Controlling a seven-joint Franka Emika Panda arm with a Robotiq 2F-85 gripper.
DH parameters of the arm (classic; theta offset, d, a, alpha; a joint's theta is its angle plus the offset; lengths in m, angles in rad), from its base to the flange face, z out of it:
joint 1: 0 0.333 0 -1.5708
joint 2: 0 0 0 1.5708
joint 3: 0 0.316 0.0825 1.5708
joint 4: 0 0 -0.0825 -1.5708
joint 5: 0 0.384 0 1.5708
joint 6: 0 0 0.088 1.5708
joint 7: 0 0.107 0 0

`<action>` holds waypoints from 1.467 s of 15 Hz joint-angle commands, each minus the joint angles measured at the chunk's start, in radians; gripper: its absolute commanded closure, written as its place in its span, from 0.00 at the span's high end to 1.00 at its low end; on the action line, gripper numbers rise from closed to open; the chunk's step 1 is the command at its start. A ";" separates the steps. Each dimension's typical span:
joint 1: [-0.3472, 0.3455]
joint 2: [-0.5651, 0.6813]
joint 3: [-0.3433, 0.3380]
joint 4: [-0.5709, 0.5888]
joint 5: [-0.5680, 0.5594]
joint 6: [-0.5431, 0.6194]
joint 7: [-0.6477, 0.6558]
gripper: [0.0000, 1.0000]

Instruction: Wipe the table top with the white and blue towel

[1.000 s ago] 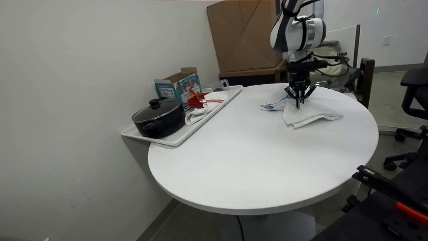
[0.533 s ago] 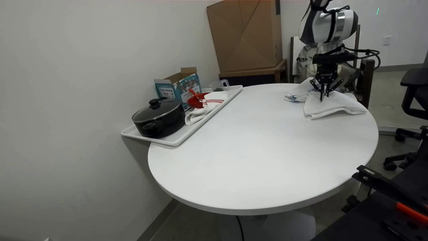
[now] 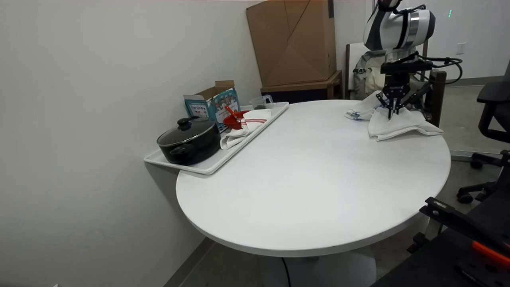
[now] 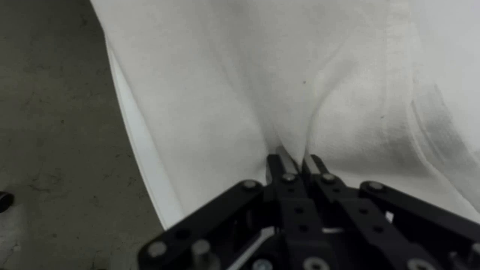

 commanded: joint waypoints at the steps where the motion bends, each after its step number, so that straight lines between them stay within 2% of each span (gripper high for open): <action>1: 0.054 0.016 0.023 -0.109 -0.035 0.057 -0.111 0.01; 8: 0.166 -0.162 0.083 -0.398 -0.107 0.149 -0.297 0.01; 11: 0.222 -0.232 0.114 -0.543 -0.149 0.239 -0.360 0.01; 15: 0.282 -0.336 0.167 -0.759 -0.195 0.418 -0.433 0.01; 19: 0.298 -0.442 0.265 -0.984 -0.192 0.609 -0.536 0.01; 22: 0.278 -0.508 0.385 -1.145 -0.168 0.725 -0.620 0.01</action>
